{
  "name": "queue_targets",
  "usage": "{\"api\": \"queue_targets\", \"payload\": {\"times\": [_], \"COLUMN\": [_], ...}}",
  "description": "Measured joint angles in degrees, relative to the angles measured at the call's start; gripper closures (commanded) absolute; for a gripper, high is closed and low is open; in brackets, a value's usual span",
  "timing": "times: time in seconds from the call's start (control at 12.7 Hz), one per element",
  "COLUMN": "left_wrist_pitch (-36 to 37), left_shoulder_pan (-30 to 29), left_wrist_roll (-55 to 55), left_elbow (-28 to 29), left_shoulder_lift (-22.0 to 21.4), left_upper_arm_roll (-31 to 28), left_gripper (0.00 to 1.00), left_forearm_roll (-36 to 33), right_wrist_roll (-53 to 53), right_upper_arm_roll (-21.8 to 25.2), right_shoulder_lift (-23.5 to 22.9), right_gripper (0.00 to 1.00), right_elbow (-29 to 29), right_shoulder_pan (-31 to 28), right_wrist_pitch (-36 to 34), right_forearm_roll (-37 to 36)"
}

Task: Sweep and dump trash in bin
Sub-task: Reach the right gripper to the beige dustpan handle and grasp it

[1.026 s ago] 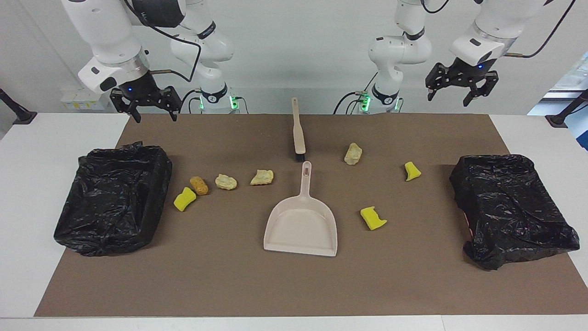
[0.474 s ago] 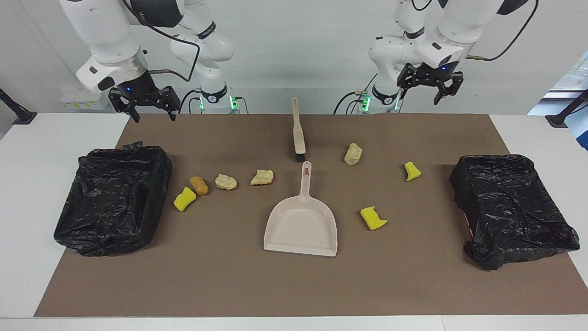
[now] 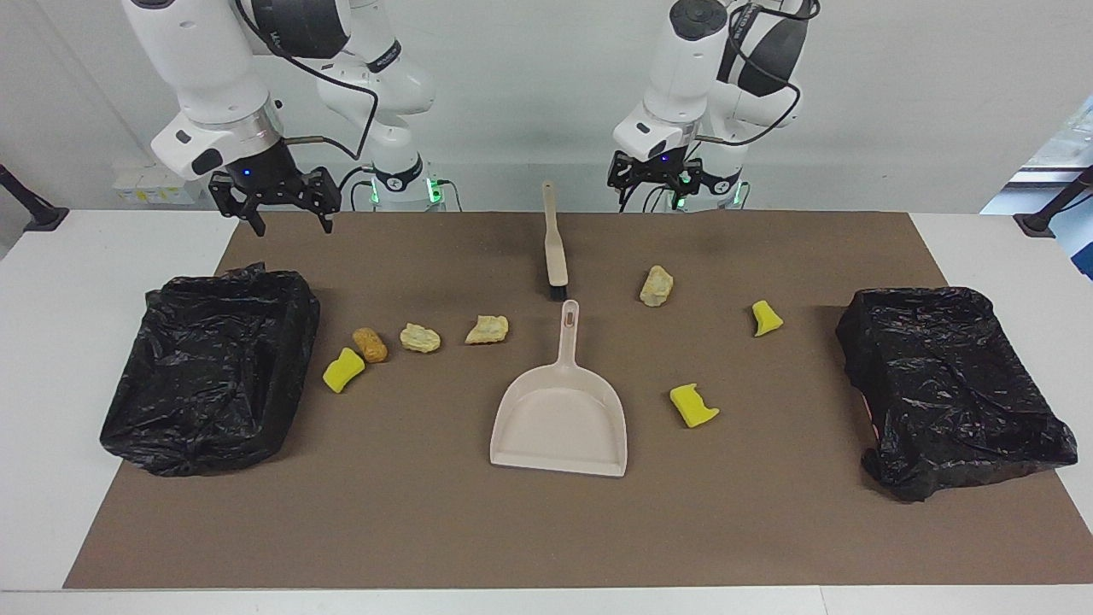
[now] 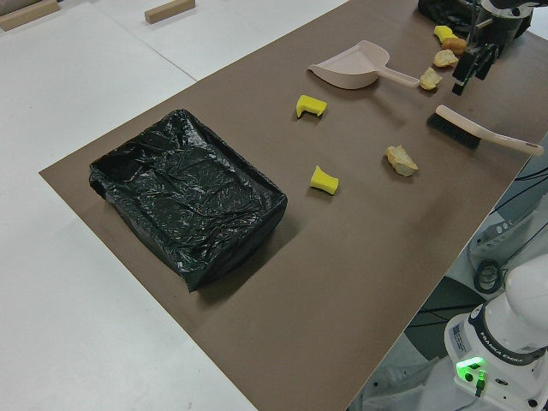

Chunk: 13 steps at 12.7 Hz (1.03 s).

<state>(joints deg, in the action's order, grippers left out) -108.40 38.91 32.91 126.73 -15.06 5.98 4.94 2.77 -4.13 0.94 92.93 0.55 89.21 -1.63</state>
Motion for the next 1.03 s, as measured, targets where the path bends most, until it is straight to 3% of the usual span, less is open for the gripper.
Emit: {"api": "queue_targets", "payload": {"times": [0.39, 0.79, 0.95, 1.03], "left_wrist_pitch": [-14.85, -21.48, -21.59, -21.59], "left_shoulder_pan": [10.82, 17.62, 18.59, 18.84], "left_wrist_roll": [10.59, 16.37, 16.57, 16.57], "left_elbow": [7.19, 7.69, 7.92, 8.27], "left_shoulder_lift": [4.55, 9.69, 10.00, 10.07], "left_upper_arm_roll": [0.01, 0.01, 0.00, 0.00], "left_gripper": [0.00, 0.00, 0.06, 0.19], "left_forearm_roll": [0.05, 1.37, 2.78, 3.18], "right_wrist_roll": [-5.55, -18.89, -24.49, -27.34], "right_upper_arm_roll": [-0.51, -0.72, -0.77, -0.81], "right_shoulder_lift": [-5.88, -12.89, -15.58, -16.83], "right_gripper": [0.00, 0.00, 0.00, 0.00], "right_elbow": [-0.60, -0.77, -1.01, -1.42], "right_shoulder_pan": [4.82, 13.56, 16.27, 17.76], "right_wrist_pitch": [2.08, 9.95, 13.61, 15.04], "right_forearm_roll": [0.02, 0.21, 0.57, 0.66]}}
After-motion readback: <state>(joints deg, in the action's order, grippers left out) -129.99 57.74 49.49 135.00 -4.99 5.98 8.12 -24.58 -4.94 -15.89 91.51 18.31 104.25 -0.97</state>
